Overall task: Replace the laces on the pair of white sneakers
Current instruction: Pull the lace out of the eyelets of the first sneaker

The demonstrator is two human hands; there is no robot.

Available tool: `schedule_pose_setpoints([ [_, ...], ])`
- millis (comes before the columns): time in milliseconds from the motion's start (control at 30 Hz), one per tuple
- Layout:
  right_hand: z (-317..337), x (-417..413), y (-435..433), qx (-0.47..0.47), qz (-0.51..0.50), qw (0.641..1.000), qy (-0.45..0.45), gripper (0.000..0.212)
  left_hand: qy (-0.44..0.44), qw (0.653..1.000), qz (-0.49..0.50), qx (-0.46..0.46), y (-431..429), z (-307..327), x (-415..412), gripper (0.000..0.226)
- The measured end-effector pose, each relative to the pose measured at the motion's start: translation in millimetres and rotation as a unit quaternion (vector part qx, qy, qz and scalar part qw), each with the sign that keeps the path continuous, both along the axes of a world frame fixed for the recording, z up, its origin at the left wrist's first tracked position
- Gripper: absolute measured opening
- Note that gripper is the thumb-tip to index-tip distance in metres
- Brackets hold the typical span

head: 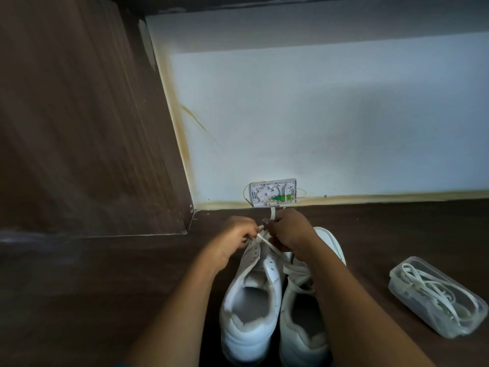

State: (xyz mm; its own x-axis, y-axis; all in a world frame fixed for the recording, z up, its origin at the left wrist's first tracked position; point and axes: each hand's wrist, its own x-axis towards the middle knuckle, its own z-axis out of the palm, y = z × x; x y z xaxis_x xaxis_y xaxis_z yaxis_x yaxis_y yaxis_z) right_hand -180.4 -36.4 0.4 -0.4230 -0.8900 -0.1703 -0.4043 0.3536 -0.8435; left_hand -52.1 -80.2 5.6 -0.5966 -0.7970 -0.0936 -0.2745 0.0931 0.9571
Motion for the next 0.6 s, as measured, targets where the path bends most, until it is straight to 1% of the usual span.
schedule_pose_setpoints([
  [67,-0.5,0.4,-1.0,-0.004,0.004,1.000,0.020,0.023,0.091,0.994,-0.009,0.057,1.8,1.2,1.1,0.014],
  [133,2.0,2.8,-0.4,-0.015,0.011,1.000,0.022,0.028,0.204,0.974,-0.003,0.095,3.0,2.9,1.6,0.010],
  [167,2.9,3.2,-0.3,-0.016,0.013,1.000,0.023,0.031,0.274,0.955,0.021,0.110,2.2,6.4,1.3,0.014],
  [233,3.8,2.6,0.9,-0.010,0.015,1.000,0.018,0.032,0.402,0.899,0.105,0.137,-2.6,15.3,2.0,0.033],
  [267,3.4,2.2,1.0,-0.011,0.014,1.000,0.013,0.032,0.425,0.883,0.147,0.136,-6.3,17.9,3.9,0.035],
  [300,3.5,1.8,0.8,-0.014,0.018,1.000,0.011,0.031,0.407,0.888,0.180,0.119,-9.9,18.5,6.5,0.033],
  [333,3.7,1.7,0.8,-0.016,0.023,1.000,0.014,0.031,0.346,0.911,0.205,0.091,-12.9,17.3,8.9,0.029],
  [367,3.9,2.1,0.8,-0.016,0.027,0.999,0.017,0.032,0.238,0.946,0.212,0.061,-16.0,13.2,11.0,0.028],
  [400,3.7,2.5,0.5,-0.018,0.029,0.999,0.022,0.032,0.097,0.974,0.202,0.027,-20.5,5.2,12.8,0.028],
  [433,3.5,2.7,0.1,-0.021,0.030,0.999,0.024,0.032,-0.054,0.982,0.181,-0.008,-22.6,-2.9,14.4,0.027],
  [467,2.9,2.7,0.1,-0.024,0.030,0.999,0.019,0.032,-0.196,0.967,0.157,-0.050,-22.1,-9.2,16.1,0.026],
  [500,2.5,2.4,0.2,-0.027,0.029,0.999,0.013,0.032,-0.306,0.935,0.147,-0.099,-21.4,-14.8,17.3,0.035],
  [533,1.7,2.1,-0.6,-0.028,0.029,0.999,0.011,0.031,-0.362,0.907,0.156,-0.149,-19.1,-17.1,16.9,0.050],
  [567,1.1,1.5,-1.4,-0.032,0.028,0.999,0.010,0.032,-0.349,0.902,0.164,-0.192,-18.4,-17.7,15.3,0.055],
  [600,0.7,1.1,-2.0,-0.035,0.029,0.999,0.008,0.031,-0.296,0.918,0.154,-0.213,-17.0,-15.3,12.4,0.049],
])
